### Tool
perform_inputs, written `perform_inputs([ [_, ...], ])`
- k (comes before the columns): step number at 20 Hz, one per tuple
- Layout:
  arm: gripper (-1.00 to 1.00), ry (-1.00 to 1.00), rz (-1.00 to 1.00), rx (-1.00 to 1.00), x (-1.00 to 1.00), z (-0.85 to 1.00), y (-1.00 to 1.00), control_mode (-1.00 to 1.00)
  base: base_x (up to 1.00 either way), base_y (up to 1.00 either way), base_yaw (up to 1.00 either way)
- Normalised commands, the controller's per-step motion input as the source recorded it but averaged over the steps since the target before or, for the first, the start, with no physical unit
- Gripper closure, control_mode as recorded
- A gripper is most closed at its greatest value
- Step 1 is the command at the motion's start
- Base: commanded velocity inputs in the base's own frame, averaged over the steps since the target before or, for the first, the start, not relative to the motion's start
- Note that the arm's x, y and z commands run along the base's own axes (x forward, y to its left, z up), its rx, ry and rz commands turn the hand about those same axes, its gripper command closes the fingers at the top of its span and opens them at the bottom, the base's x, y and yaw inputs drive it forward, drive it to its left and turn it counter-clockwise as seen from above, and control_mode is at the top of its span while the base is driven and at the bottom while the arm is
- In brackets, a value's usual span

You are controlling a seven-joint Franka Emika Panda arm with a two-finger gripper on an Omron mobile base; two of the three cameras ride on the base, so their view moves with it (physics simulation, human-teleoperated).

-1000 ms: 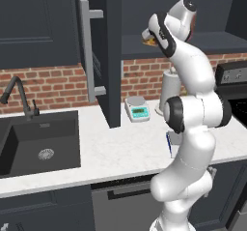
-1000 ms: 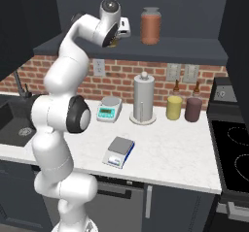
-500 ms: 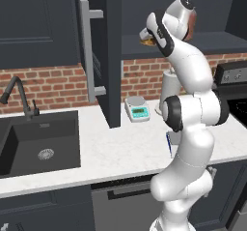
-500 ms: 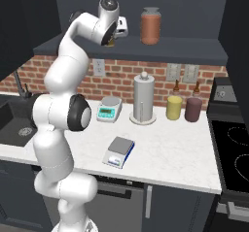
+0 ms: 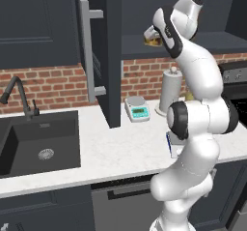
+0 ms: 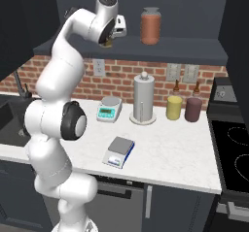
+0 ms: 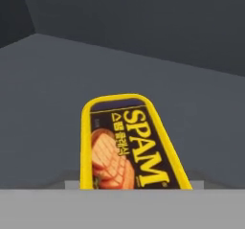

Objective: Pick the canned food and place it on the digital scale for weighing, and close the cabinet.

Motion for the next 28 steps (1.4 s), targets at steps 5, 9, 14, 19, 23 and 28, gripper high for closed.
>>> perform_inputs([
  [5,1.00,-0.04,0.00,0.07,-1.00,0.00,-0.13,-1.00,0.00,0.00,0.00],
  [9,1.00,-0.17,0.00,0.08,-1.00,0.00,-0.13,-1.00,0.00,0.00,0.00],
  [14,1.00,-0.17,0.00,0.09,-1.00,0.04,-0.28,-1.00,0.00,0.00,0.00],
  [19,1.00,-0.04,0.04,0.00,-1.00,0.16,-0.45,-1.00,0.00,0.00,0.00],
  [23,1.00,0.00,0.06,0.00,-1.00,0.00,-0.47,-1.00,0.00,0.00,0.00],
  [28,1.00,0.00,0.08,0.00,-1.00,-0.13,-0.32,-1.00,0.00,0.00,0.00],
])
